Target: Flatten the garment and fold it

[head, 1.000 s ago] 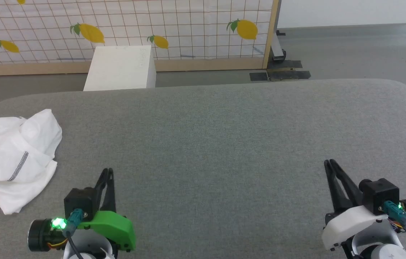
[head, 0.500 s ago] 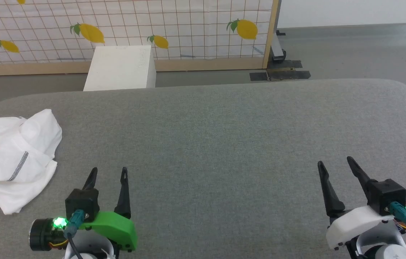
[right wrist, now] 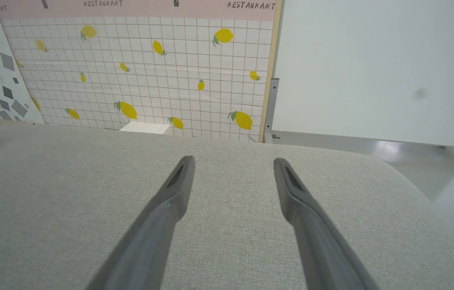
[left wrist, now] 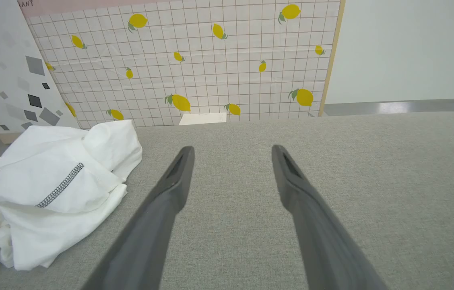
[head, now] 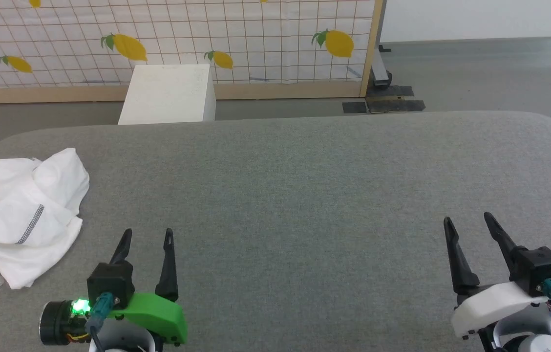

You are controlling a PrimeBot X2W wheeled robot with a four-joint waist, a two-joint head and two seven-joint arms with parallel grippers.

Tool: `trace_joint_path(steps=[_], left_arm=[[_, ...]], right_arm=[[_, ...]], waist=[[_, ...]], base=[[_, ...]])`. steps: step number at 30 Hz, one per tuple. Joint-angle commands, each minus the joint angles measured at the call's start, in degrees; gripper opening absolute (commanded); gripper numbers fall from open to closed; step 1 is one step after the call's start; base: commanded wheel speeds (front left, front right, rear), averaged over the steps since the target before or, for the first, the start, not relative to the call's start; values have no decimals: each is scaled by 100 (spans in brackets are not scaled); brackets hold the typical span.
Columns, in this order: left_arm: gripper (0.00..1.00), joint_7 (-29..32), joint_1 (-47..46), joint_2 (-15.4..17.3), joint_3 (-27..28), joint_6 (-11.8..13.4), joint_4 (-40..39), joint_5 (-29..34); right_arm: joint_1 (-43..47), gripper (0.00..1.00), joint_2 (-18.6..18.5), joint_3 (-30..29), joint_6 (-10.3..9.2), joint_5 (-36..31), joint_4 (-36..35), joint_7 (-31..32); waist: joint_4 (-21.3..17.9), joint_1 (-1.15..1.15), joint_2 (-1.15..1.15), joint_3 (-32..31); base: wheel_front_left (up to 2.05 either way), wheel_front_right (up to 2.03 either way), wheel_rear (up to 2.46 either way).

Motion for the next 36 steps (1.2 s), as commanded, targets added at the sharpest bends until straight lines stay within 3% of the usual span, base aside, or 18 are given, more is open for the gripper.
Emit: trace_joint_path(steps=[1, 20, 36], left_arm=[[100, -76, 67, -7, -13, 42, -45, -19], [100, -300, 202, -12, -50, 187, -205, -107], [100, -488, 337, -16, -135, 280, -288, -185]], right_arm=[[75, 100, 3, -34, -2, 56, -30, -78], [115, 100, 5, -109, -4, 57, -27, -304], [143, 100, 7, 58, -5, 24, 82, -493]], waist=[[22, 0, 0, -6], [425, 0, 0, -13], [1082, 0, 0, -25]], base=[[0, 0, 0], [0, 0, 0], [0, 0, 0]])
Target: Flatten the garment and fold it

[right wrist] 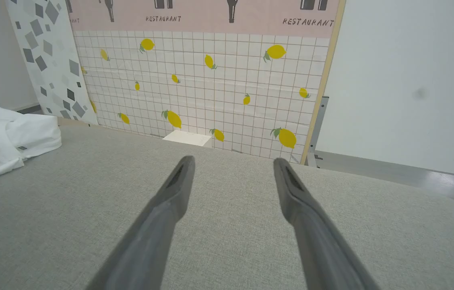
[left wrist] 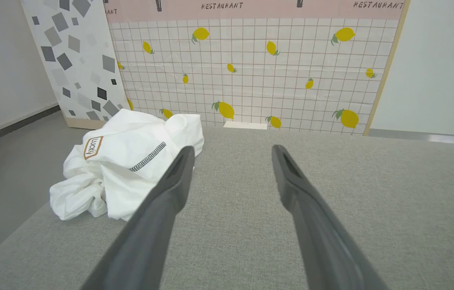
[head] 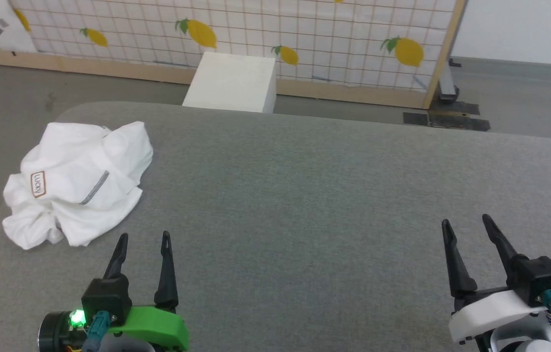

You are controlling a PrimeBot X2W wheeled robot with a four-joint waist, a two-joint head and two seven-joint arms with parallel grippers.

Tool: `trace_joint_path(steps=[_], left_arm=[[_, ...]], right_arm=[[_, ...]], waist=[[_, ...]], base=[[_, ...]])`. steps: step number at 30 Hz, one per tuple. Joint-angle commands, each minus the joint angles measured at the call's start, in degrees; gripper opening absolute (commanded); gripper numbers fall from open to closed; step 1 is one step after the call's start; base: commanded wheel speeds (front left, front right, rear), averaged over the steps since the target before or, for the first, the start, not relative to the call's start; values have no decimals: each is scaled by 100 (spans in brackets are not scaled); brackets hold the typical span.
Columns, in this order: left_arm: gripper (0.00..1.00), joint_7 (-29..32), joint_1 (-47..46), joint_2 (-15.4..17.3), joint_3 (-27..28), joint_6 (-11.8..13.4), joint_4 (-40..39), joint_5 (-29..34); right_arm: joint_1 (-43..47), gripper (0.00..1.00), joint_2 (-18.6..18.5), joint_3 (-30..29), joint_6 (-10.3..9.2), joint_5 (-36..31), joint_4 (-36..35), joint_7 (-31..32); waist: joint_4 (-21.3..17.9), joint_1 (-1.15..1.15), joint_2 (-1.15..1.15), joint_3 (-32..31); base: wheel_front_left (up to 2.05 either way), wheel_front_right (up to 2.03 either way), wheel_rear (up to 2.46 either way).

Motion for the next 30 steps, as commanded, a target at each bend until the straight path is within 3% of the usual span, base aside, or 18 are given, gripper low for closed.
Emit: trace_joint_path(steps=[1, 30], left_arm=[[100, -55, 80, -16, -10, 31, -33, -37], [100, -396, 427, -2, 5, -55, -105, 16]], right_arm=[[55, 100, 6, 22, -5, -5, 34, -65], [83, 100, 9, 439, -7, 287, 208, -408]], waist=[[150, 0, 0, -9], [1383, 0, 0, -295]], base=[[0, 0, 0], [0, 0, 0]])
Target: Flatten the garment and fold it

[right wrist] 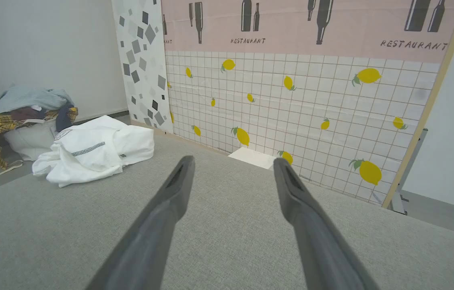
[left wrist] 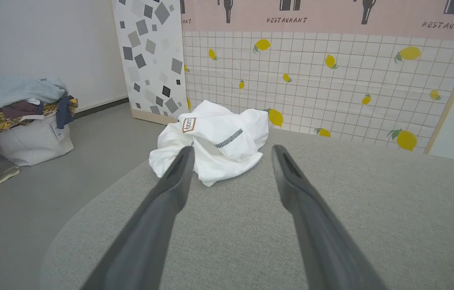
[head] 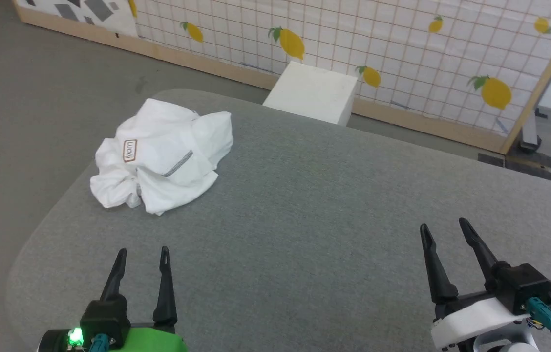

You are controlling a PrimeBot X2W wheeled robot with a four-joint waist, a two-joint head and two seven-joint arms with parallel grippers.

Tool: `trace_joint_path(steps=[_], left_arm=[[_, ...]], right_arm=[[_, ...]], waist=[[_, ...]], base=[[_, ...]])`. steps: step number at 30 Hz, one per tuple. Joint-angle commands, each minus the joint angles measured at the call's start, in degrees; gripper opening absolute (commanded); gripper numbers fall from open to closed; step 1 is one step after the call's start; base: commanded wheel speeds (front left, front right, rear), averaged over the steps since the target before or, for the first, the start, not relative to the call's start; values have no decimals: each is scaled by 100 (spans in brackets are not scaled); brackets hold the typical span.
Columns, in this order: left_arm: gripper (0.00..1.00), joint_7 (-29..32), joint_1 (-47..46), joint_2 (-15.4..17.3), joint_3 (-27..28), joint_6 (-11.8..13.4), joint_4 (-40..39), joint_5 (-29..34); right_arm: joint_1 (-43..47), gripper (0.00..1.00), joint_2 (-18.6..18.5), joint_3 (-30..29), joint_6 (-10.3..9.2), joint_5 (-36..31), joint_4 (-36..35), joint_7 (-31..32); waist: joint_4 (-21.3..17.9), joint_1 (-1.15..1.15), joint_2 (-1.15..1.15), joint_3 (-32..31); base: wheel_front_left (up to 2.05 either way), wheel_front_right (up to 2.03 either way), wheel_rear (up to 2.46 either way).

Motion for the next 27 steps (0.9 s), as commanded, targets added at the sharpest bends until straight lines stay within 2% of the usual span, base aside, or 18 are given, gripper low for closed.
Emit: trace_joint_path(steps=[1, 27], left_arm=[[100, -51, 92, -3, 7, -18, -41, 13], [100, -383, 279, -25, -101, 45, -68, -84]], right_arm=[[82, 100, 5, 13, -7, 40, 21, -58], [115, 100, 8, 35, -9, 93, 83, -391]], waist=[[124, 0, 0, -58], [805, 0, 0, -54]], base=[[0, 0, 0], [0, 0, 0]])
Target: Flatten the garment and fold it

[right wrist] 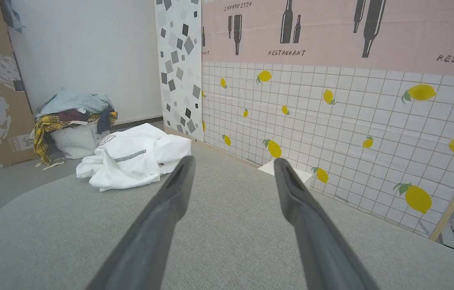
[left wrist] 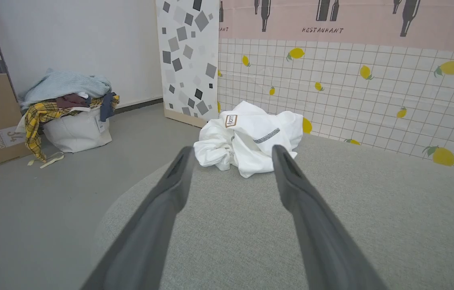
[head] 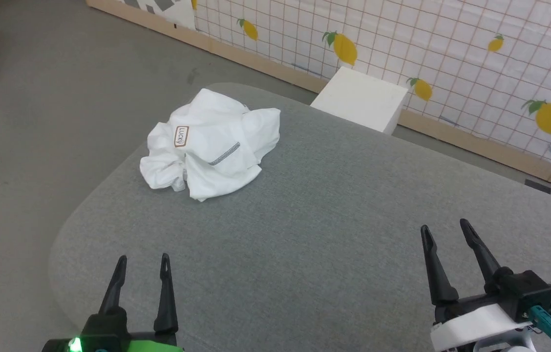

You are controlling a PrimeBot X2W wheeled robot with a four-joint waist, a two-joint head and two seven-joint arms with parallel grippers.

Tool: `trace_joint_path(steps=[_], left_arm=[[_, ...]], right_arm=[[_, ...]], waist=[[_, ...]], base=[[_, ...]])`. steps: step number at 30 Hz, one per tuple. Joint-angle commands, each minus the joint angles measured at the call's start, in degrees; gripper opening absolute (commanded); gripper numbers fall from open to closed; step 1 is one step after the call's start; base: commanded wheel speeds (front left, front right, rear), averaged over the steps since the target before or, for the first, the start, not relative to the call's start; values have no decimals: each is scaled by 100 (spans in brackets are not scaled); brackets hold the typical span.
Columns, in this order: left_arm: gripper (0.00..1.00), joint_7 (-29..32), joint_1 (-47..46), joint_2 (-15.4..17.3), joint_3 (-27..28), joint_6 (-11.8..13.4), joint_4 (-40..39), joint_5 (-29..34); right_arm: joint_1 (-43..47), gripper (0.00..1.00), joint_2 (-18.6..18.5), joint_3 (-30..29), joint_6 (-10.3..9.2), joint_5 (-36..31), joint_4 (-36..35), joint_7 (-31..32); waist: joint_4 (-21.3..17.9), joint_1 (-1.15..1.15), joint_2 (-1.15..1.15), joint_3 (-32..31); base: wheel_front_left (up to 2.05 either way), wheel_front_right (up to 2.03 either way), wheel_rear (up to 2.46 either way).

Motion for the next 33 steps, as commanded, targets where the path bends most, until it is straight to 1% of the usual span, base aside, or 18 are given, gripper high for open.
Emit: trace_joint_path(steps=[1, 4, 18, 22, 24, 27, 33], left_arm=[[100, -62, 90, -23, -24, 41, -33, -62], [100, -93, 104, -25, -41, 53, -30, -74], [100, -93, 81, -28, -31, 48, -16, -83], [100, -93, -112, -28, -9, -99, 66, -328], [100, -76, -363, 53, 22, -196, 133, -397], [100, 196, -860, 215, 38, -301, 30, -412], [100, 1099, -2106, 607, 22, -593, -250, -469]], right_arm=[[71, 100, 6, 5, -10, 47, 23, -66], [70, 100, 6, 5, -10, 56, 31, -97], [57, 100, 6, 22, -10, 59, 34, -97], [52, 100, 6, -49, -10, 38, -17, -97], [31, 100, 6, -101, -10, -2, -80, -97], [-20, 100, 6, -172, -10, -115, -205, -97], [-189, 100, 6, -219, -10, -450, -654, 54]], waist=[[65, 0, 0, 6], [134, 0, 0, 5], [89, 0, 0, -22], [100, 0, 0, 41], [81, 0, 0, 122], [23, 0, 0, 280], [-164, 0, 0, 890]], base=[[0, 0, 0], [0, 0, 0], [0, 0, 0], [0, 0, 0], [0, 0, 0], [0, 0, 0], [0, 0, 0]])
